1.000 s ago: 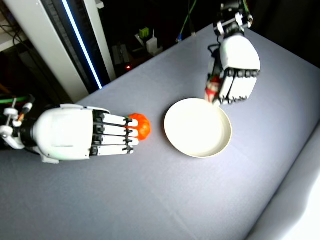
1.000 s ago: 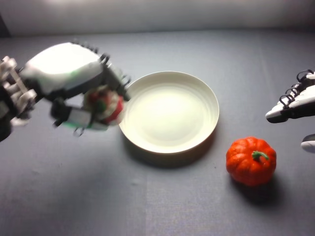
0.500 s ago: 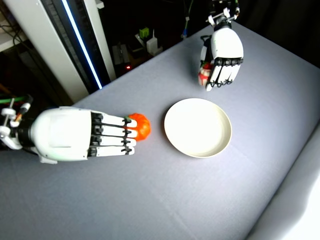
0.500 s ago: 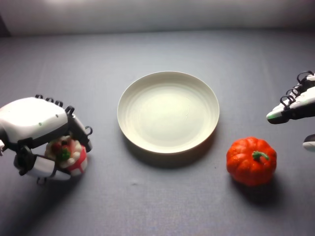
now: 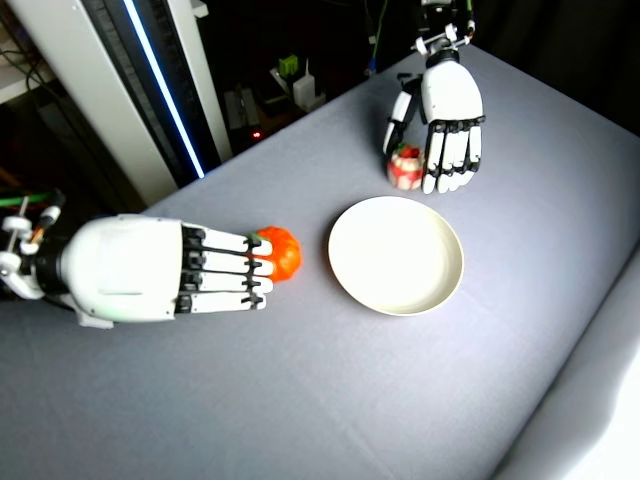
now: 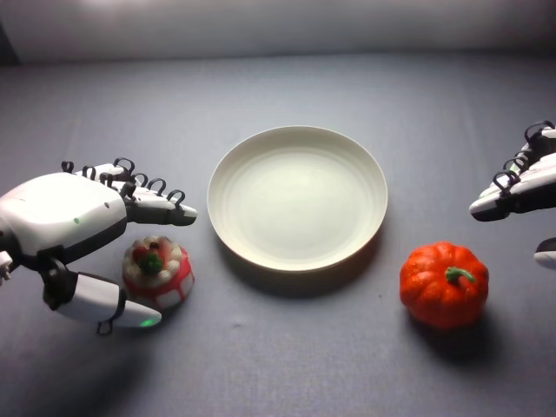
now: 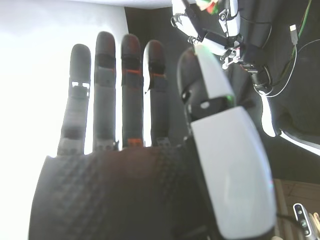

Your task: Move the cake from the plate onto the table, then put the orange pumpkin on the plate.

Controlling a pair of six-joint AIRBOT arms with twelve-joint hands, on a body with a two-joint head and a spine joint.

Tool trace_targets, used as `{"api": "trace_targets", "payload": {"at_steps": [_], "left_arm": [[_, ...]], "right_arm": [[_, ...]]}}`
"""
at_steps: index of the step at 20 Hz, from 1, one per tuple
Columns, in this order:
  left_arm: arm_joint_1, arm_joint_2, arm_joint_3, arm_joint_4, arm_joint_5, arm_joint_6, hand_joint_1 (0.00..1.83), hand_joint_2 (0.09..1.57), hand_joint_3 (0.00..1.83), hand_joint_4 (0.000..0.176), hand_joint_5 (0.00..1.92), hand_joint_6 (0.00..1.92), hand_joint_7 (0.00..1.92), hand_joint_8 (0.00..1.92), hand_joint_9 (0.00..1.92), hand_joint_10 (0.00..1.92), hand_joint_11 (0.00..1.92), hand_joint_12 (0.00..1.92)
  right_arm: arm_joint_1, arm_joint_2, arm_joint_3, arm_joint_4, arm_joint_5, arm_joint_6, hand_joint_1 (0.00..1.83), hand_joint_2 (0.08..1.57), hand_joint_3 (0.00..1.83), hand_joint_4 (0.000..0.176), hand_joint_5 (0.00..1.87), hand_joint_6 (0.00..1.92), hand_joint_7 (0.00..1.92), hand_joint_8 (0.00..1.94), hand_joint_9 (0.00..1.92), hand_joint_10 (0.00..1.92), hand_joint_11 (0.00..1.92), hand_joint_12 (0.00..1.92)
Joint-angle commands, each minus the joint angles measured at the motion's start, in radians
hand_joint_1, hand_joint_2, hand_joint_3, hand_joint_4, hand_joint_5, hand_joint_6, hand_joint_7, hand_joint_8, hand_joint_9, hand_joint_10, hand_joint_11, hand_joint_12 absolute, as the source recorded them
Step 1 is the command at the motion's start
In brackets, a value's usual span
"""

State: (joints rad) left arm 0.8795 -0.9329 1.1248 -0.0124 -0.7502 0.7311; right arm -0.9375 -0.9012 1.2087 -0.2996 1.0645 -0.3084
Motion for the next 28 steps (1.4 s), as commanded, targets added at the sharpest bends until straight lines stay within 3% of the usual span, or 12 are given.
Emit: {"api": "trace_targets", "payload": {"at_steps": [1, 6, 8, 9, 13, 15, 18, 22, 24, 25, 26, 28], "left_arm": [[-0.002, 0.018, -0.005, -0.018, -0.153, -0.004, 0.81, 0.89, 0.00, 0.102, 0.31, 0.00, 0.30, 0.00, 0.33, 0.00, 0.00, 0.87], [0.056, 0.087, -0.074, -0.060, -0.369, -0.022, 0.69, 0.82, 0.00, 0.159, 0.08, 0.00, 0.06, 0.00, 0.08, 0.00, 0.00, 0.61], [0.086, 0.110, -0.103, -0.083, -0.475, -0.022, 0.76, 0.80, 0.00, 0.125, 0.05, 0.00, 0.00, 0.00, 0.01, 0.00, 0.00, 0.20], [0.105, 0.120, -0.117, -0.094, -0.532, -0.022, 0.71, 0.80, 0.00, 0.171, 0.04, 0.00, 0.00, 0.00, 0.04, 0.00, 0.02, 0.51], [0.142, 0.132, -0.141, -0.103, -0.593, -0.024, 0.80, 0.82, 0.00, 0.176, 0.07, 0.00, 0.00, 0.00, 0.00, 0.00, 0.00, 0.52], [0.148, 0.131, -0.142, -0.105, -0.602, -0.032, 0.83, 0.82, 0.00, 0.176, 0.07, 0.00, 0.00, 0.00, 0.00, 0.00, 0.00, 0.54], [0.149, 0.128, -0.142, -0.105, -0.608, -0.033, 0.88, 0.80, 0.00, 0.136, 0.09, 0.00, 0.00, 0.00, 0.06, 0.00, 0.00, 0.83], [0.150, 0.127, -0.142, -0.105, -0.609, -0.036, 0.89, 0.82, 0.00, 0.134, 0.08, 0.00, 0.00, 0.00, 0.06, 0.01, 0.00, 0.83], [0.151, 0.126, -0.142, -0.107, -0.610, -0.037, 0.89, 0.82, 0.00, 0.121, 0.09, 0.00, 0.00, 0.00, 0.07, 0.01, 0.00, 0.87], [0.153, 0.126, -0.142, -0.107, -0.610, -0.039, 0.89, 0.82, 0.00, 0.111, 0.10, 0.00, 0.01, 0.00, 0.06, 0.00, 0.00, 0.72], [0.157, 0.126, -0.142, -0.109, -0.613, -0.043, 0.87, 0.83, 0.00, 0.106, 0.09, 0.00, 0.00, 0.00, 0.06, 0.00, 0.00, 0.64], [0.164, 0.126, -0.142, -0.110, -0.625, -0.055, 0.88, 0.82, 0.00, 0.101, 0.09, 0.00, 0.00, 0.00, 0.06, 0.00, 0.00, 0.73]], "right_arm": [[0.009, 0.005, -0.002, 0.032, 0.105, 0.011, 0.88, 1.29, 0.00, 0.000, 0.63, 0.00, 0.64, 0.00, 0.61, 0.00, 0.12, 1.13], [0.059, 0.004, 0.001, -0.055, 0.046, 0.012, 0.84, 1.15, 0.00, 0.000, 0.54, 0.00, 0.51, 0.00, 0.49, 0.00, 0.04, 1.14], [0.103, 0.001, 0.002, -0.117, 0.000, 0.012, 0.87, 1.06, 0.00, 0.000, 0.45, 0.00, 0.44, 0.00, 0.48, 0.01, 0.03, 1.29], [0.128, -0.007, 0.005, -0.161, -0.035, 0.012, 0.88, 0.96, 0.00, 0.000, 0.39, 0.00, 0.39, 0.00, 0.48, 0.01, 0.06, 1.29], [0.211, -0.055, 0.032, -0.303, -0.137, 0.048, 0.94, 0.87, 0.00, 0.057, 0.30, 0.00, 0.34, 0.00, 0.50, 0.01, 0.18, 1.21], [0.231, -0.081, 0.050, -0.354, -0.165, 0.077, 0.99, 0.84, 0.00, 0.030, 0.34, 0.00, 0.33, 0.00, 0.50, 0.00, 0.20, 1.15], [0.252, -0.122, 0.068, -0.409, -0.209, 0.087, 0.98, 0.82, 0.00, 0.000, 0.40, 0.00, 0.40, 0.01, 0.56, 0.01, 0.24, 1.00], [0.262, -0.146, 0.078, -0.446, -0.249, 0.087, 1.09, 0.91, 0.00, 0.000, 0.52, 0.01, 0.51, 0.01, 0.70, 0.05, 0.44, 1.03], [0.268, -0.146, 0.081, -0.440, -0.248, 0.088, 1.24, 1.00, 0.00, 0.000, 0.80, 0.03, 0.87, 0.08, 0.95, 0.58, 0.84, 1.22], [0.284, -0.146, 0.084, -0.439, -0.245, 0.088, 1.26, 1.10, 0.00, 0.000, 0.95, 0.54, 0.95, 1.02, 1.09, 1.04, 1.06, 1.41], [0.306, -0.145, 0.089, -0.434, -0.238, 0.087, 1.23, 1.19, 0.01, 0.000, 0.91, 0.78, 0.78, 1.50, 1.11, 1.64, 1.26, 1.80], [0.337, -0.146, 0.099, -0.407, -0.212, 0.085, 1.21, 1.23, 0.00, 0.000, 0.84, 0.94, 0.71, 1.66, 1.10, 1.85, 1.28, 1.89]]}}
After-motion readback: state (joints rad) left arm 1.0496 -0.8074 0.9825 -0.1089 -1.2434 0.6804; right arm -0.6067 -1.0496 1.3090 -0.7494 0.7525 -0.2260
